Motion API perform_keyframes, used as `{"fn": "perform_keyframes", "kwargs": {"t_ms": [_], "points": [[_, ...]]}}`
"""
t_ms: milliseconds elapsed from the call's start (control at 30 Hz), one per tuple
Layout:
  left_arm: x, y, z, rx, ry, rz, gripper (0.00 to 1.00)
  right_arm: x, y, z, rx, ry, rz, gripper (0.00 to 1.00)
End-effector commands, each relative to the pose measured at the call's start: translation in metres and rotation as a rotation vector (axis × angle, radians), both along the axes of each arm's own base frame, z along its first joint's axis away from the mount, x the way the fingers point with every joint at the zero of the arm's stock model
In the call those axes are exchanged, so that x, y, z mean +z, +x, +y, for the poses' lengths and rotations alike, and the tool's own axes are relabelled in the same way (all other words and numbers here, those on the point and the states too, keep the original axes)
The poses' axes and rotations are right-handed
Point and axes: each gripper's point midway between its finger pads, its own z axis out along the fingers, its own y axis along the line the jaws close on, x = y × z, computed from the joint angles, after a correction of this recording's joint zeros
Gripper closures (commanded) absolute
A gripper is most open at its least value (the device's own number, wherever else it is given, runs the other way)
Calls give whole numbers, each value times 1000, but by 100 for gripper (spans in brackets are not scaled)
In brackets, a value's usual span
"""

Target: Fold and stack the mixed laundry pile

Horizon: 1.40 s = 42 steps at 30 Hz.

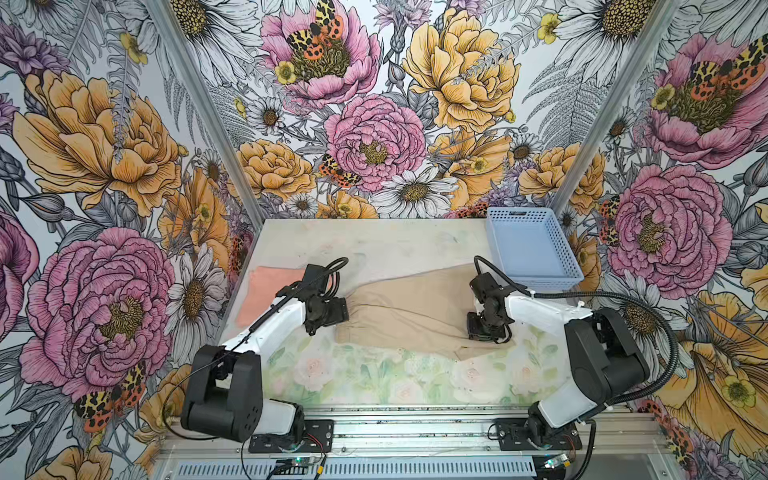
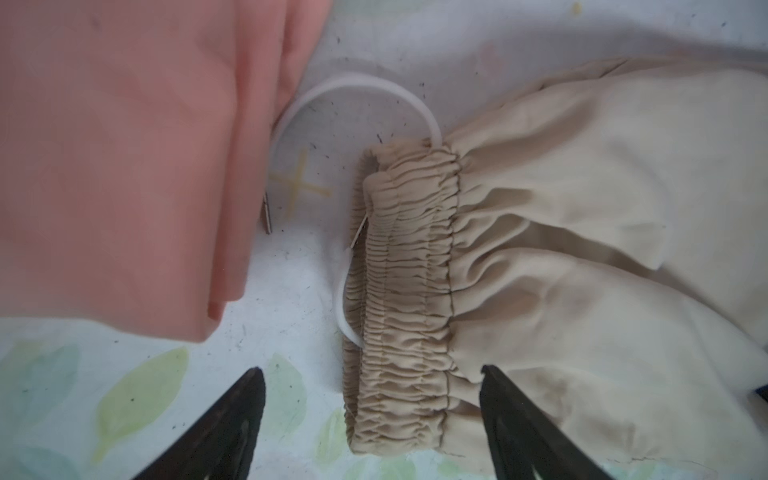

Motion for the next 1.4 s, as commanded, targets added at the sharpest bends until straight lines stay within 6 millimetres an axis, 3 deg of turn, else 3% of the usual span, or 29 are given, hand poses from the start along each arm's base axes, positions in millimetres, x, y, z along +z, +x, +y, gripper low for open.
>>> {"fn": "perform_keyframes", "kwargs": {"t_ms": [0, 200, 500, 800, 1067, 1200, 1367], "points": [[1, 10, -11, -63, -33, -31, 19, 12, 3, 1, 5, -2, -24, 67], [-15, 16, -8, -85, 44, -1, 26, 14, 4, 1, 13, -5, -33, 66], [-39, 15, -26, -106, 80, 67, 32, 14, 6, 1, 21, -7, -36, 66], [-60, -3, -18, -69, 110, 139, 68, 15, 4, 1, 21, -3, -38, 66], [-56, 4, -19, -87, 117, 129, 100, 21, 6, 2, 26, 7, -52, 63], [-41, 8, -18, -98, 126, 107, 100, 36, 9, 3, 29, 23, -82, 59], [9, 19, -6, -121, 174, 36, 100, 64, 16, 9, 44, 62, -135, 48]]}}
